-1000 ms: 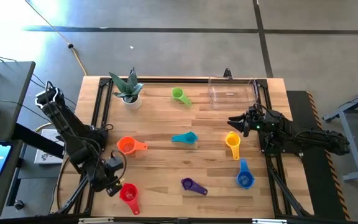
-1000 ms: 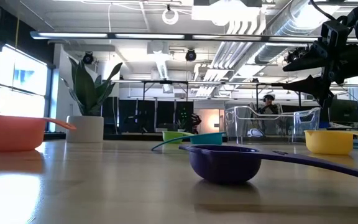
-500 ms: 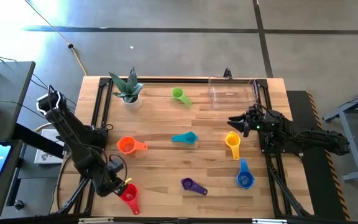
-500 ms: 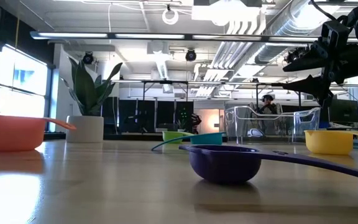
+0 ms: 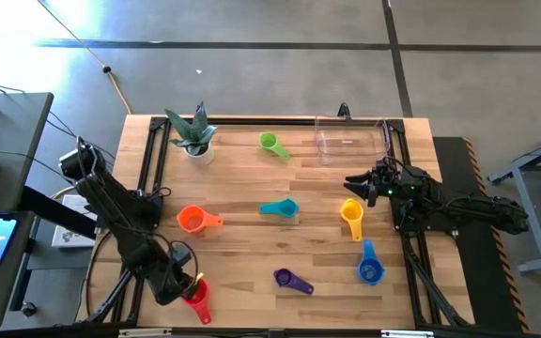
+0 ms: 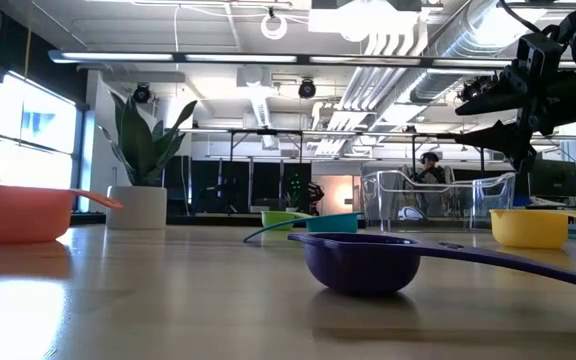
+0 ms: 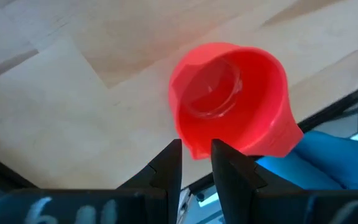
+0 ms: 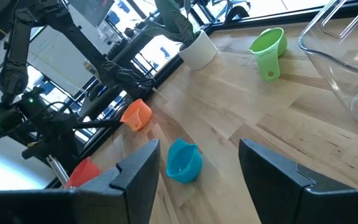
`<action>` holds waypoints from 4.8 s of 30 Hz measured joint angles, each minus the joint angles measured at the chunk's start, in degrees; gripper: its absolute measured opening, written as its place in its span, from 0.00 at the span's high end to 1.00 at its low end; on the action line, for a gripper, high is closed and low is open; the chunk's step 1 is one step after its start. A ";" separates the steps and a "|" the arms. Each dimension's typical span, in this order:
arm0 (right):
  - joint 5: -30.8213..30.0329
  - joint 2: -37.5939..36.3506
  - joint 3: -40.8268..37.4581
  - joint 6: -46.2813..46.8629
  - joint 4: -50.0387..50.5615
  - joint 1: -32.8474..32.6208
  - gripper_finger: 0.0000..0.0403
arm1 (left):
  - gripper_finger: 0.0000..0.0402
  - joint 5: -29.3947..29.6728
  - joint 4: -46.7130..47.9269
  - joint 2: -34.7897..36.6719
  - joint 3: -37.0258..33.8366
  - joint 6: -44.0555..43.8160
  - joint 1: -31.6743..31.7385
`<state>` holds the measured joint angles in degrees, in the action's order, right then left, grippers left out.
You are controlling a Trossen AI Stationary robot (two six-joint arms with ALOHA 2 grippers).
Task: Nest measuring cups in basket
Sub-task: Stack thr red measuring cup into the orange measuring cup
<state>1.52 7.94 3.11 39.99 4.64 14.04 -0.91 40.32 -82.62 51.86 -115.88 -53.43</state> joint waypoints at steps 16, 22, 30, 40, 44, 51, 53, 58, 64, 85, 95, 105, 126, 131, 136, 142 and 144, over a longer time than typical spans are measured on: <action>0.00 0.00 0.00 0.02 0.02 0.00 0.48 | 0.81 0.02 -0.20 -5.18 0.00 -4.08 0.07; 0.00 -0.02 0.00 0.04 0.02 -0.01 0.48 | 0.81 -0.11 -0.53 -7.02 -0.02 -5.56 0.29; 0.00 0.00 0.00 0.04 0.04 -0.02 0.48 | 0.90 -0.13 -0.60 -7.31 -0.02 -5.62 0.28; 0.00 -0.01 0.00 0.04 0.04 -0.02 0.48 | 0.98 -0.15 -0.82 -7.19 -0.02 -5.54 0.80; 0.00 0.00 0.00 0.00 0.04 0.00 0.48 | 0.99 -0.15 -0.81 -6.23 -0.02 -4.52 1.84; 0.00 -0.02 0.00 -0.13 0.04 0.00 0.48 | 0.99 -0.04 -0.35 -3.96 -0.02 -3.57 4.50; 0.00 -0.02 0.00 -0.13 0.04 -0.01 0.48 | 0.99 -0.01 0.02 -3.22 -0.02 -4.02 5.41; 0.34 -0.02 0.00 0.02 0.02 -0.02 0.48 | 0.99 0.52 2.82 -0.97 -0.02 -5.99 8.35; 0.44 -0.02 0.00 -0.12 0.02 -0.01 0.48 | 0.99 5.01 4.90 2.36 -0.02 -6.48 11.79; 0.43 -0.02 0.00 -0.15 0.02 -0.01 0.48 | 0.98 12.22 20.97 9.40 -0.02 -12.40 22.55; 0.42 -0.02 0.00 0.01 0.02 -0.01 0.48 | 0.98 12.18 29.80 13.19 -0.02 -13.07 25.73; 0.42 -0.02 -0.02 0.01 0.09 0.00 0.48 | 0.98 10.93 38.60 16.64 -0.02 -14.58 26.58; 0.57 -0.02 -0.02 0.04 0.22 -0.02 0.48 | 0.98 11.56 35.96 10.22 -0.88 -14.56 27.92; 0.61 -0.02 -0.02 0.04 0.22 -0.01 0.48 | 0.98 11.54 31.12 10.26 -3.70 -14.58 27.93; 0.63 -0.02 -0.02 0.04 0.22 -0.02 0.48 | 0.98 11.54 29.68 10.39 -4.22 -14.59 27.93; 0.63 -0.02 -0.02 0.04 0.21 -0.02 0.48 | 0.98 11.54 29.37 10.37 -4.20 -14.56 27.93; 0.63 -0.02 -0.02 0.04 0.20 0.00 0.48 | 0.98 11.54 29.38 10.37 -4.21 -14.56 27.93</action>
<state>2.15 7.92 3.09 40.03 4.84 14.04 10.63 69.69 -72.25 47.65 -130.43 -25.50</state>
